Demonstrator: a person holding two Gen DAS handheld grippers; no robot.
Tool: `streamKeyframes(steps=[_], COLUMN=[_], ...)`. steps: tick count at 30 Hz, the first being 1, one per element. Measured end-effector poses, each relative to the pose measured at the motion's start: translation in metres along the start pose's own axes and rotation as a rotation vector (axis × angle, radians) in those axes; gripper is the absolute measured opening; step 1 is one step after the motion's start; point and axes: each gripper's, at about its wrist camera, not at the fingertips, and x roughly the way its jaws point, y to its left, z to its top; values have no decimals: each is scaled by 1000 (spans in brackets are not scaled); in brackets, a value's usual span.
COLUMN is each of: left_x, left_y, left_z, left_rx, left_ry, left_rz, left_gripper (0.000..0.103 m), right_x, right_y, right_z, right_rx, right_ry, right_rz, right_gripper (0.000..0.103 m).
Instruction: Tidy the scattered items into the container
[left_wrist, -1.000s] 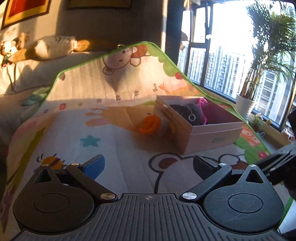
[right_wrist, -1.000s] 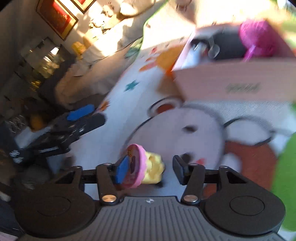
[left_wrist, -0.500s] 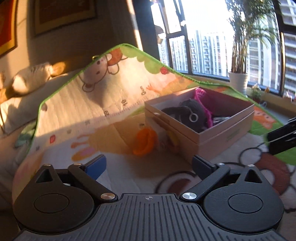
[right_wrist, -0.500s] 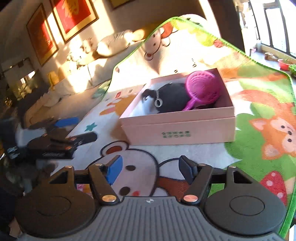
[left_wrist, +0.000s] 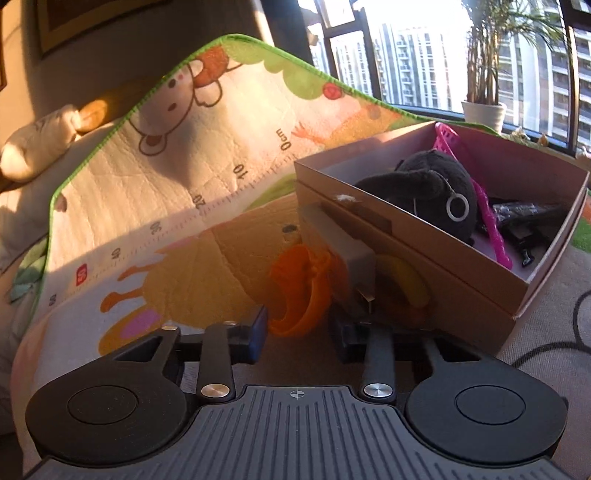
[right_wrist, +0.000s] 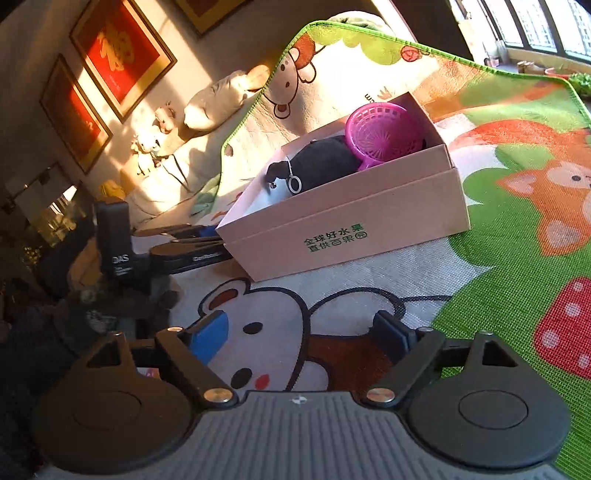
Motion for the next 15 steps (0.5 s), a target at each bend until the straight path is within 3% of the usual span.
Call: streamKeyframes(steps=[9, 15], left_x=[-42, -101], left_y=[-11, -18], left_z=[-6, -28], left_rx=[30, -48], left_ry=[-16, -38], left_rz=[-6, -65], left_gripper=[38, 38], right_x=[1, 1], right_y=[-3, -4], right_z=[0, 0], right_rx=[22, 19], right_ry=[-4, -8], right_rz=[39, 50], right_gripper=[93, 103])
